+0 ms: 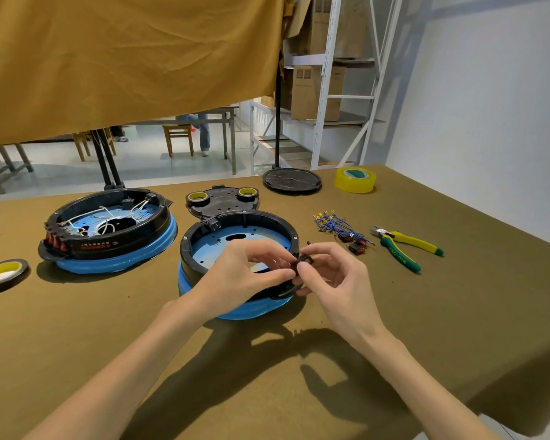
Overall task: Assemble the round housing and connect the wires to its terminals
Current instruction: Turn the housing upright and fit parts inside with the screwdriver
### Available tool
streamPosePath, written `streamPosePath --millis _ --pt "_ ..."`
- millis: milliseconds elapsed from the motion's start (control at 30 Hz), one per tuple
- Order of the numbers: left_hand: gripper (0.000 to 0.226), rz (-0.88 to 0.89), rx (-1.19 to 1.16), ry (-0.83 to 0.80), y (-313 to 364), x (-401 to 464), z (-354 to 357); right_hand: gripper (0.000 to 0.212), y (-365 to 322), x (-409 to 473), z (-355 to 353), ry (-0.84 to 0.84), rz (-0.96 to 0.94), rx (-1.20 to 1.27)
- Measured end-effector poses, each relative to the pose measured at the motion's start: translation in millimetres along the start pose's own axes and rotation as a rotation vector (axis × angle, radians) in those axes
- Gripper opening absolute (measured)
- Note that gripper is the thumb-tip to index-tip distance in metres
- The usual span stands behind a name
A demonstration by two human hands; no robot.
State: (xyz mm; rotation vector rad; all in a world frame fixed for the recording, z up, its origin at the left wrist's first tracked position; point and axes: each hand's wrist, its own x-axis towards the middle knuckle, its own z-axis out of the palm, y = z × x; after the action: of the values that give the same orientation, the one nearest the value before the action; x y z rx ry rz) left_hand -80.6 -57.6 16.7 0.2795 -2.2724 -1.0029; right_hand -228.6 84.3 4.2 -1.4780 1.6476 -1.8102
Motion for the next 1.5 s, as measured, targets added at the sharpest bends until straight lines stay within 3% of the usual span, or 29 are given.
streamPosePath --millis 133,267,367,600,733,867,1233,1500 --pt "0.022 -0.029 0.122 0.003 -1.8 -2.5 3.1 0.023 5.0 0.2 4.4 0.050 0.002 -0.165" --pt "0.040 -0.102 0.379 0.032 1.1 -3.8 9.6 0.040 9.4 4.2 3.1 0.134 -0.015 -0.287" --pt "0.051 -0.174 0.572 -0.028 3.1 -5.3 14.4 0.032 13.9 8.9 -0.7 0.182 0.013 -0.314" --pt "0.045 -0.274 0.314 -0.274 4.2 -0.1 -18.1 0.023 18.5 2.2 0.5 0.100 -0.062 -0.359" --pt "0.028 -0.280 0.313 -0.184 3.5 -2.9 -8.0 0.027 23.0 -10.2 7.7 0.094 -0.122 -0.362" --pt "0.039 -0.239 0.378 -0.115 2.0 -3.8 5.9 0.034 24.5 -14.2 14.0 0.139 -0.097 -0.326" --pt "0.043 -0.222 0.444 0.008 -1.8 -0.9 12.9 0.016 28.6 -10.2 13.5 0.102 -0.150 -0.424" --pt "0.030 -0.233 0.384 0.036 0.1 -3.5 13.9 0.026 35.3 -13.6 20.5 0.131 -0.208 -0.393"
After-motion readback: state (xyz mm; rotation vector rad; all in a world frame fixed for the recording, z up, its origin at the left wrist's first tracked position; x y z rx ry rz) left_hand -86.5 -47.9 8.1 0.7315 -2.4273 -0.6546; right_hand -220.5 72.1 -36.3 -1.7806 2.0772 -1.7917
